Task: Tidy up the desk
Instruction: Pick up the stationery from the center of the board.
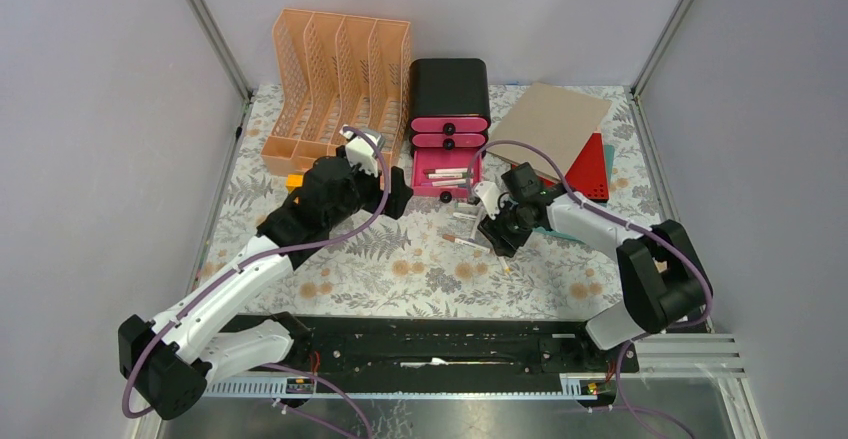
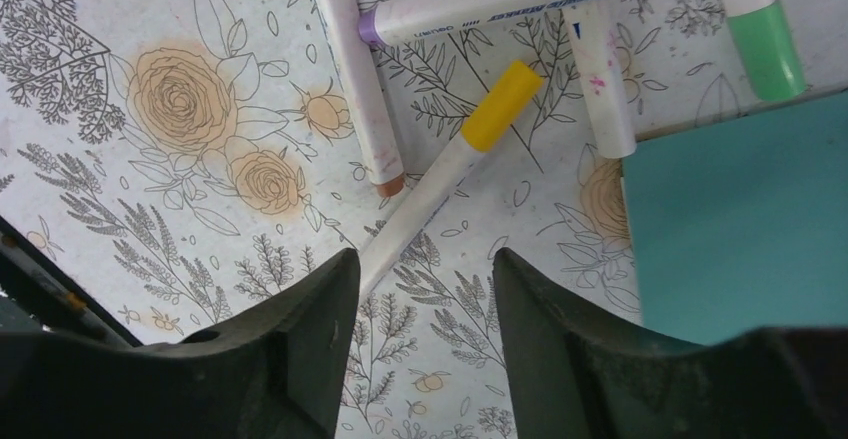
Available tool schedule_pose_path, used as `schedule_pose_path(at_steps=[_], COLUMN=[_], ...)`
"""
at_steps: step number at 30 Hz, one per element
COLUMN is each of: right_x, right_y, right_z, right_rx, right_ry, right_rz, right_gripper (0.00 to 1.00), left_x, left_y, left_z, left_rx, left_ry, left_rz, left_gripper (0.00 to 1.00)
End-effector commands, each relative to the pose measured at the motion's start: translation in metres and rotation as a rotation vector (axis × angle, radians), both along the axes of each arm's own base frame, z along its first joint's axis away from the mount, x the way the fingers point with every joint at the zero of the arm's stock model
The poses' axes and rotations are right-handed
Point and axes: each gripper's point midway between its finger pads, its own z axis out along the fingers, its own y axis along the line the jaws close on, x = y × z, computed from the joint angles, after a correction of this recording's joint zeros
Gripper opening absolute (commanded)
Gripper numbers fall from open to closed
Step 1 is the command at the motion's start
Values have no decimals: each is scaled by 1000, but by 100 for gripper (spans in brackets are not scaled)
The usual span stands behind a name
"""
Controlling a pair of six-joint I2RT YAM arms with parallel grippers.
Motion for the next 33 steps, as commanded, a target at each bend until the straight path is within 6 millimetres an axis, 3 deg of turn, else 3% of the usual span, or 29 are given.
schedule_pose_path(at_steps=[1, 3, 12, 21, 33], right_x=[7, 5, 2, 13, 15], right_y=[5, 6, 11, -2, -8], right_z=[-1, -4, -10, -16, -24], right_rx=[-27, -28, -25, -115, -156], right_ry=[-4, 18, 59, 22, 20], right_rz=[-7, -10, -21, -59, -61], right_gripper=[53, 48, 46, 36, 38], left_x=[3, 3, 4, 4, 4], left_y=[-3, -3, -2, 1, 2], left_z=[18, 19, 18, 21, 22], left_rx=[-47, -51, -59, -60, -61], left_ry=[-40, -40, -29, -36, -41], left_rz=[-6, -4, -11, -5, -2], left_gripper=[99, 99, 99, 99, 99])
